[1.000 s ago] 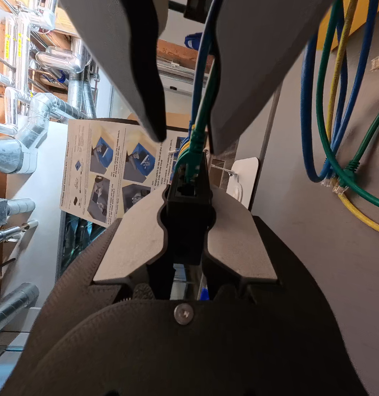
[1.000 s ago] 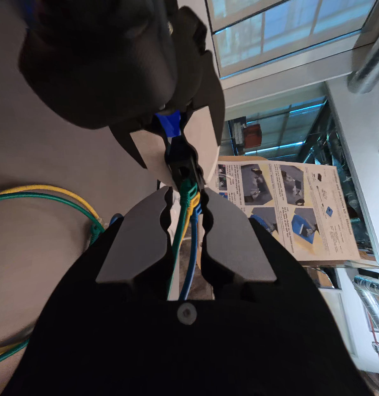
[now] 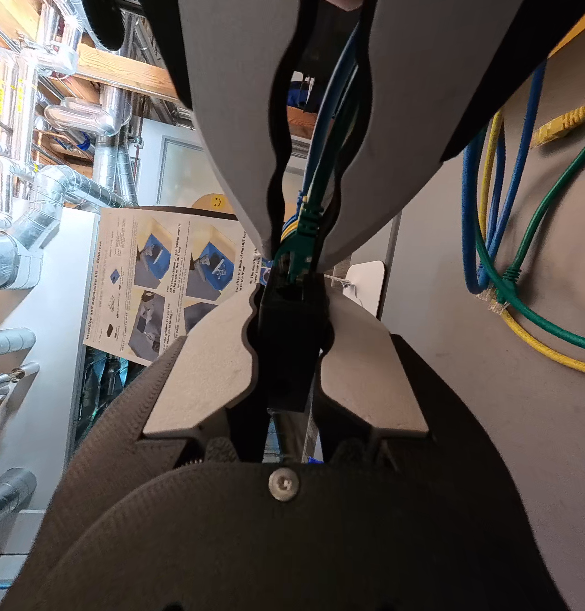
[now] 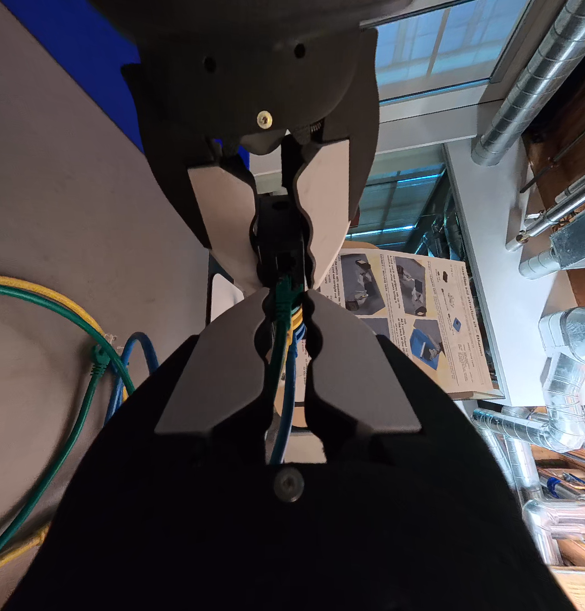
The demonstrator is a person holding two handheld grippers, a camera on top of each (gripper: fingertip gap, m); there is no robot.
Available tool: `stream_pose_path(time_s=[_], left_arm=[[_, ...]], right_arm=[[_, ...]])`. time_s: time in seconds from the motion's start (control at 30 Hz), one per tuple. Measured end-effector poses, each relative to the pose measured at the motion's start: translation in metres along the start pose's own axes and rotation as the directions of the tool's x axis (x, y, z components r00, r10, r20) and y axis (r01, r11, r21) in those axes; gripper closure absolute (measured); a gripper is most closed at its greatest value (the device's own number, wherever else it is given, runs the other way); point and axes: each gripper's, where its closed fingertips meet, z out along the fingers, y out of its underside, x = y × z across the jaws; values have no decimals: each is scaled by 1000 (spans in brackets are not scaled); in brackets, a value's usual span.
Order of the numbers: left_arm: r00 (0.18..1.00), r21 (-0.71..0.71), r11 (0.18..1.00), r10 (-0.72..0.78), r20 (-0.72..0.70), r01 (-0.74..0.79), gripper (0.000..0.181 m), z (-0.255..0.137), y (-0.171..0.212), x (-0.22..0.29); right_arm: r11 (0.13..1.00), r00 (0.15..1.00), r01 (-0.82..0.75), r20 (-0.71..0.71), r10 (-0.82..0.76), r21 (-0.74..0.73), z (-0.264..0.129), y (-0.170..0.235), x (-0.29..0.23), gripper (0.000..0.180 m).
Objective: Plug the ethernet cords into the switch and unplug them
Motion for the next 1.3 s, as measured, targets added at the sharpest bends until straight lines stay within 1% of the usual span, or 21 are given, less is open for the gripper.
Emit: stream_pose_path(time_s=[0.27,0.43,0.57,0.73,0.83,0.9,1.1,1.3], left_arm=[[1000,6,1000,25,17,-25,151,-3,-3,-5],[999,16,999,38,4,-38,151,-2,-6,-1],[998,43,998,54,36,-56,151,-2,-8,-1],[998,68,996,55,7,-55,151,-1,-8,3],[996,41,996,83,-9,-83,151,1,-3,5],[995,56,994,94,-15,-93,152,2,-1,7],[995,90,993,81,-54,-76,152,1,1,12],[996,114,991,72,-48,-67,152,3,2,14]], right_arm=[[999,999,-33,-32,35,42,-2,-5,4,163],[998,999,-37,-4,37,45,-5,-6,1,164],[996,997,-73,26,72,44,-7,-7,0,164],[996,996,-79,48,78,27,-6,-9,-2,165],[998,996,-70,53,70,-10,-3,-6,-5,164],[997,996,-72,57,73,-21,0,-6,-8,164],[997,994,-66,79,69,-40,2,-7,-12,164],[996,994,-66,89,70,-56,4,-6,-15,164]])
